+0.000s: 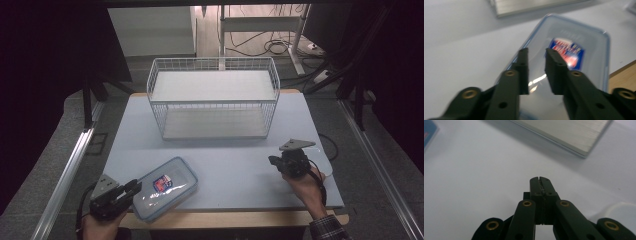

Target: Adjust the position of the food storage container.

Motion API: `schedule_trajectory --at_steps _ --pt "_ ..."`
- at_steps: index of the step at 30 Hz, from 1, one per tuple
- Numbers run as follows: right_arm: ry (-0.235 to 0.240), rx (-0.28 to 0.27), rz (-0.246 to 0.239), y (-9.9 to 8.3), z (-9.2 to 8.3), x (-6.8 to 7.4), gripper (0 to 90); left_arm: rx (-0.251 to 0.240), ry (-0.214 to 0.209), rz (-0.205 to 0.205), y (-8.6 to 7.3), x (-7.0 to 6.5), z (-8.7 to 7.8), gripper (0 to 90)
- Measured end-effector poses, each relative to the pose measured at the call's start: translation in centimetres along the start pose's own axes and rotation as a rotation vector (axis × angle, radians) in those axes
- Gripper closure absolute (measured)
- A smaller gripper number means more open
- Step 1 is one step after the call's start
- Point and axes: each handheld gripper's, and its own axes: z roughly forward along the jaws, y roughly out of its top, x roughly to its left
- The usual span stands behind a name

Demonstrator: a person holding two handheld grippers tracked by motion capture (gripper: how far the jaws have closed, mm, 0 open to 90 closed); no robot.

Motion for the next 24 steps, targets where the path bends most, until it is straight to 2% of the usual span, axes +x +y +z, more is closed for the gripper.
schedule_trajectory --at_steps 2,5,9,11,12,14,16,18,20,24 --pt "0.020 -0.002 -0.018 0.2 0.3 0.7 89.6 0.018 0.028 -0.022 -0.9 0.4 -0.4 87.0" --pt "0.027 -0.005 -0.025 0.3 0.5 1.1 89.5 0.053 0.070 -0.047 -1.8 0.8 -0.9 88.6" --pt "0.041 -0.002 -0.030 0.3 0.6 1.6 88.7 0.091 0.113 -0.078 -2.2 1.5 -1.7 90.0" --pt "0.052 -0.004 -0.028 0.3 0.7 1.9 88.1 0.123 0.105 -0.087 -2.3 1.4 -1.6 90.0" --pt "0.057 -0.004 -0.030 0.3 0.7 1.9 87.5 0.149 0.105 -0.096 -2.4 1.3 -1.3 90.0" --pt "0.080 -0.010 -0.023 0.2 0.7 2.3 86.8 0.171 0.092 -0.094 -2.3 0.9 -0.6 90.0" --pt "0.093 -0.013 -0.026 0.2 0.8 2.6 86.8 0.160 0.125 -0.092 -2.0 0.5 -0.3 90.0" --pt "0.107 -0.016 -0.024 0.2 0.7 2.9 86.9 0.128 0.128 -0.113 -1.8 0.3 -0.3 90.0" --pt "0.119 -0.015 -0.027 0.2 0.8 3.2 86.9 0.120 0.141 -0.111 -1.7 0.2 -0.1 90.0" --pt "0.145 -0.012 -0.033 0.1 1.0 3.9 86.9 0.101 0.135 -0.109 -1.4 0.1 0.6 90.0"
